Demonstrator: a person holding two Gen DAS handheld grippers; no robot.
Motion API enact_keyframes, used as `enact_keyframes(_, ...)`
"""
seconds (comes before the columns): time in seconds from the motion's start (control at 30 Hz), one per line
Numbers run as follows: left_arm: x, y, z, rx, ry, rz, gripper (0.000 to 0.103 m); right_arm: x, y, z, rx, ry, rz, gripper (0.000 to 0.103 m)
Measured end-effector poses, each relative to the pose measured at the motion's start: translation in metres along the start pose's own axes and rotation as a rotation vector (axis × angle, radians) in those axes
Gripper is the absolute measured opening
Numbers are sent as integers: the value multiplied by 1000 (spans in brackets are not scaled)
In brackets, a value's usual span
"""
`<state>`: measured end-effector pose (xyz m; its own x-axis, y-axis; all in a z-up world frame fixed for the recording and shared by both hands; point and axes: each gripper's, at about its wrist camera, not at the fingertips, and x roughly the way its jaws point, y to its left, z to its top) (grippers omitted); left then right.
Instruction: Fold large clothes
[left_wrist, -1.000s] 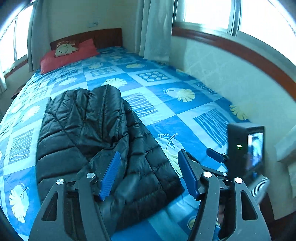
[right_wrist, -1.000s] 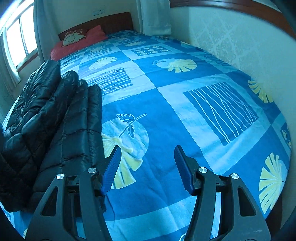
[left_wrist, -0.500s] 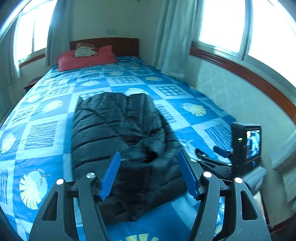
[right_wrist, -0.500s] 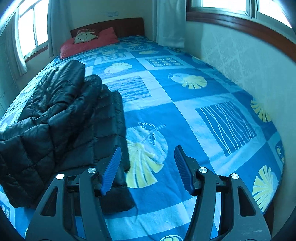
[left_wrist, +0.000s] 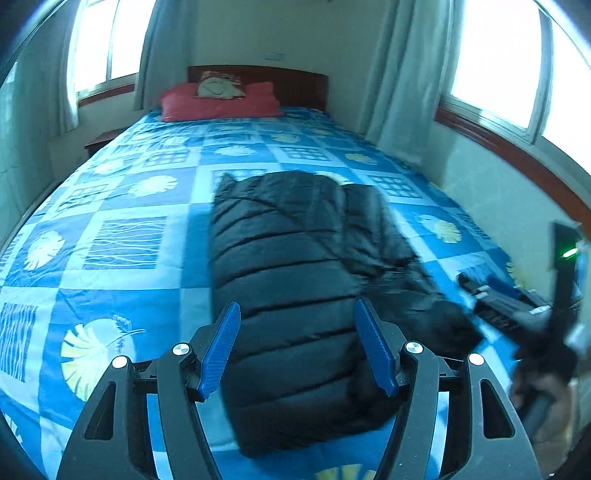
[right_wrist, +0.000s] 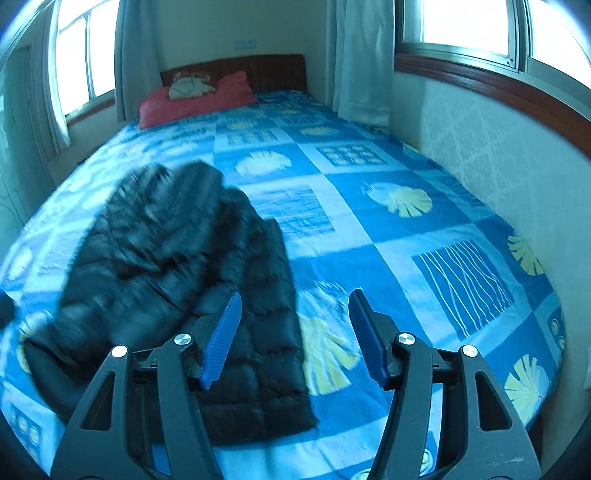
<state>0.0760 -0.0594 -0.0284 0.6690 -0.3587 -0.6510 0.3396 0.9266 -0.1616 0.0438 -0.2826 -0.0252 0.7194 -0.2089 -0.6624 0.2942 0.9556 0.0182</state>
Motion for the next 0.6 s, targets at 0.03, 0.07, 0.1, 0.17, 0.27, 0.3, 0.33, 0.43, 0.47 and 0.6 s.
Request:
enact_keyframes(0.03, 3, 6, 0, -10, 3, 12, 64, -2, 5, 4, 4, -6, 24, 70)
enact_keyframes(0.07, 6, 13, -1, -19, 4, 24, 64, -3, 8, 6, 6, -8, 42, 71)
enact_keyframes(0.1, 8, 17, -2, -24, 5, 32, 64, -3, 14, 9, 6, -6, 68, 72)
enact_keyframes(0.17, 13, 27, -5, -32, 10, 63, 64, 1, 27, 12, 9, 6, 127, 77)
enact_keyframes(0.27, 20, 39, -10, -43, 21, 84, 64, 13, 43, 11, 8, 58, 181, 81)
enact_keyframes(0.3, 22, 43, -11, -45, 25, 89, 64, 20, 49, 8, 2, 89, 200, 81)
enact_keyframes(0.33, 25, 47, -13, -49, 30, 97, 64, 26, 53, 6, -3, 111, 210, 81)
enact_keyframes(0.43, 30, 58, -19, -64, 45, 104, 64, 40, 61, -5, -32, 163, 189, 77)
enact_keyframes(0.47, 33, 62, -21, -74, 52, 99, 64, 42, 62, -8, -45, 174, 185, 42)
enact_keyframes(0.6, 39, 69, -22, -107, 65, 35, 64, 53, 50, -11, -62, 203, 178, 24)
